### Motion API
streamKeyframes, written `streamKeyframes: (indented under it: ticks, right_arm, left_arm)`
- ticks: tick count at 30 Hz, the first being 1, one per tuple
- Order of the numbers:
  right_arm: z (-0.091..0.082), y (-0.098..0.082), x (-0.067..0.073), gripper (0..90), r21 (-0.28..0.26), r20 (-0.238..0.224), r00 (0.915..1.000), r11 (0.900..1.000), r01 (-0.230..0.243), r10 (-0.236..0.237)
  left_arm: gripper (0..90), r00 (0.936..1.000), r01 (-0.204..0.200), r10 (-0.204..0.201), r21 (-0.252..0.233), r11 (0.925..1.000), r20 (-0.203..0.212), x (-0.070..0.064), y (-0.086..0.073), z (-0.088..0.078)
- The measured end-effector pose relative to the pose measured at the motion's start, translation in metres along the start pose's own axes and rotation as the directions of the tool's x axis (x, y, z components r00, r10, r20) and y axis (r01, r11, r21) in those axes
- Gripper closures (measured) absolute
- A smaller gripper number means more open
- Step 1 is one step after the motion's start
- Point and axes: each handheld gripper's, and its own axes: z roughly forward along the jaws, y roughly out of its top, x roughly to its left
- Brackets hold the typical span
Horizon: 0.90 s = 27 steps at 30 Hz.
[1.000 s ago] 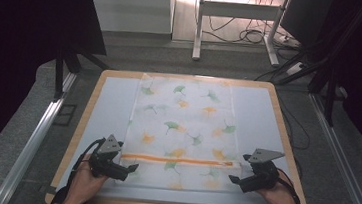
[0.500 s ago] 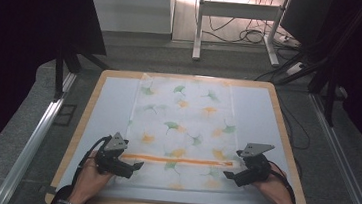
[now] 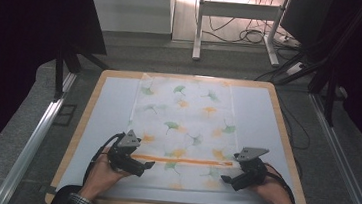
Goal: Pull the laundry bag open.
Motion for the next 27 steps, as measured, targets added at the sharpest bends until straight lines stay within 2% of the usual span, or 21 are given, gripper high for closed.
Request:
streamKeyframes:
  ticks: [2, 4, 5, 6, 12, 15, 16, 18, 19, 22, 23, 24, 27]
  right_arm:
    - [0.0, 0.0, 0.001, 2.6, -0.003, 0.001, 1.0, 1.0, -0.003, 0.003]
    - [0.0, -0.001, 0.001, 2.6, -0.004, 0.001, 1.0, 1.0, -0.002, 0.002]
    - [0.0, -0.001, 0.001, 2.6, -0.004, 0.001, 1.0, 1.0, -0.002, 0.002]
    - [0.0, -0.001, 0.001, 2.5, -0.008, 0.002, 1.0, 1.0, -0.002, 0.002]
    - [0.0, -0.002, 0.001, 2.5, -0.012, 0.001, 1.0, 1.0, -0.001, 0.001]
    - [0.0, -0.002, 0.001, 2.6, -0.012, 0.001, 1.0, 1.0, -0.002, 0.002]
    - [0.0, -0.002, 0.001, 2.9, -0.012, 0.002, 1.0, 1.0, -0.006, 0.006]
    - [0.0, -0.002, 0.001, 2.9, -0.013, 0.002, 1.0, 1.0, -0.007, 0.007]
    - [0.0, -0.002, 0.001, 2.9, -0.013, 0.003, 1.0, 1.0, -0.008, 0.008]
    - [0.0, -0.002, 0.001, 2.9, -0.014, 0.003, 1.0, 1.0, -0.008, 0.008]
    - [0.0, -0.002, 0.001, 2.9, -0.014, 0.003, 1.0, 1.0, -0.008, 0.008]
    - [0.0, -0.002, 0.001, 2.9, -0.014, 0.004, 1.0, 1.0, -0.009, 0.009]
    - [0.0, -0.002, 0.001, 2.9, -0.014, 0.004, 1.0, 1.0, -0.008, 0.009]
  left_arm:
    - [5.8, 0.9999, -0.012, 0.012, 0.008, 0.9999, 0.001, -0.002, 0.003, 0.002]
    - [8.0, 0.9994, -0.011, 0.011, 0.016, 0.9998, 0.032, -0.006, 0.012, 0.009]
    - [9.3, 0.9994, -0.011, 0.011, 0.016, 0.9998, 0.032, -0.006, 0.012, 0.009]
    - [10.4, 0.998, -0.016, 0.015, 0.012, 0.9998, 0.062, -0.009, 0.017, 0.012]
    - [16.3, 0.9948, -0.056, 0.056, 0.001, 0.9984, 0.085, -0.015, 0.032, 0.025]
    - [19.1, 0.9936, -0.062, 0.063, -0.009, 0.998, 0.094, -0.016, 0.038, 0.03]
    - [23.3, 0.9898, -0.068, 0.069, -0.018, 0.9976, 0.124, -0.018, 0.044, 0.034]
    - [25.6, 0.9885, -0.073, 0.075, -0.021, 0.9971, 0.131, -0.019, 0.047, 0.037]
    - [29.4, 0.9844, -0.09, 0.093, -0.024, 0.9956, 0.149, -0.022, 0.053, 0.041]
    - [34.5, 0.9817, -0.1, 0.104, -0.029, 0.9945, 0.16, -0.028, 0.06, 0.048]
    - [36.3, 0.9774, -0.116, 0.119, -0.023, 0.9929, 0.175, -0.031, 0.064, 0.052]
    - [37.7, 0.9774, -0.116, 0.119, -0.023, 0.9929, 0.175, -0.031, 0.064, 0.052]
    - [40.4, 0.9722, -0.137, 0.139, -0.02, 0.9903, 0.189, -0.037, 0.072, 0.062]
